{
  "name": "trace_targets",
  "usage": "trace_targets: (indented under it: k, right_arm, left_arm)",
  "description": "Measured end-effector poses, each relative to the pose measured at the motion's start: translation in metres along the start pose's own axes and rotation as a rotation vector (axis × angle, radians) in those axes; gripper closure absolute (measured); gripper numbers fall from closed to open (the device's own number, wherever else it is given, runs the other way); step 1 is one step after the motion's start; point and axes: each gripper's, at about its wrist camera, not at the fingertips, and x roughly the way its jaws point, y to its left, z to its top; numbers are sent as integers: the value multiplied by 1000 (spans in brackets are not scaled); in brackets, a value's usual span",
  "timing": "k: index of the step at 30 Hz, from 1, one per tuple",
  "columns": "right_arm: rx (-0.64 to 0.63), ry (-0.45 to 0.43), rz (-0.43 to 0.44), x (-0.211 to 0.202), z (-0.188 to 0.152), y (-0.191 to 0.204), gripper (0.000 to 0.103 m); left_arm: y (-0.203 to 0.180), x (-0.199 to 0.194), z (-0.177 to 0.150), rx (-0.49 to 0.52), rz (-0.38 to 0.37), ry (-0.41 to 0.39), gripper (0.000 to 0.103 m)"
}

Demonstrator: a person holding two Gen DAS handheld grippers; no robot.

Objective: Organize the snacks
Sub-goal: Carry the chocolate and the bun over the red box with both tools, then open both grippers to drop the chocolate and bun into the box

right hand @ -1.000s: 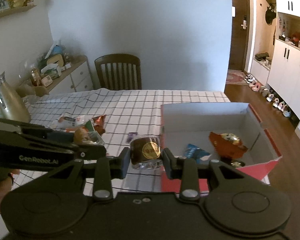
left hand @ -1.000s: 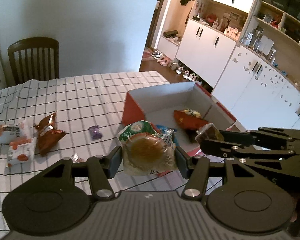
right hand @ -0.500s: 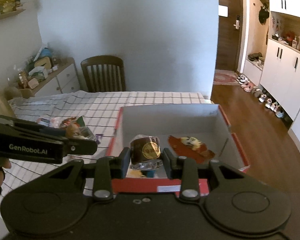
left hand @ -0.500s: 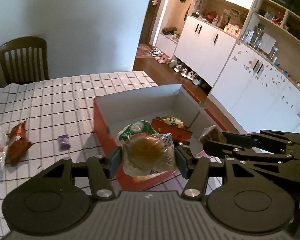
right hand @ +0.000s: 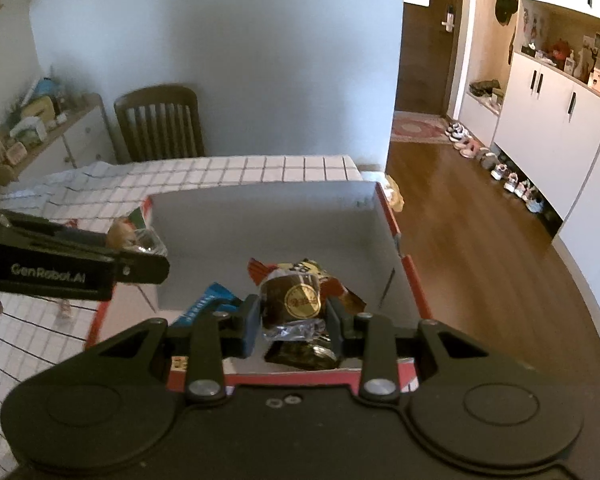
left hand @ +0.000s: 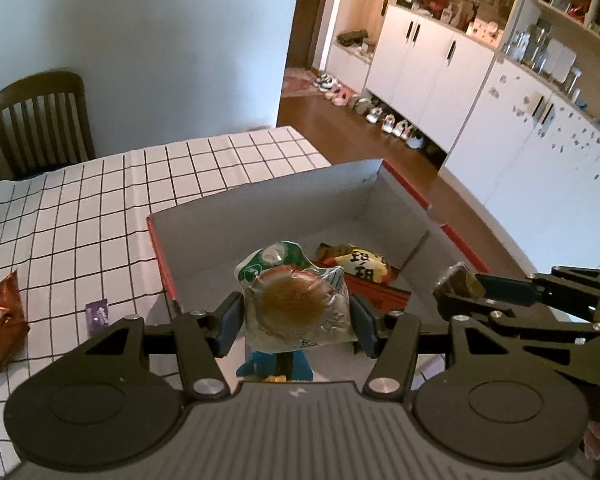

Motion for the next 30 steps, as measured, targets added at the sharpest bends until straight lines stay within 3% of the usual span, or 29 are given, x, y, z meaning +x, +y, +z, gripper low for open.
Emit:
trace_targets:
  k: [15,30]
  right_arm:
    - [30,139,-12,55,-3,-18,69]
    - [42,185,10,70,-3,-22,69]
  left_arm:
    - [-8,82,13,57,83,142,45]
    - [-10,110,6,69,71,226,40]
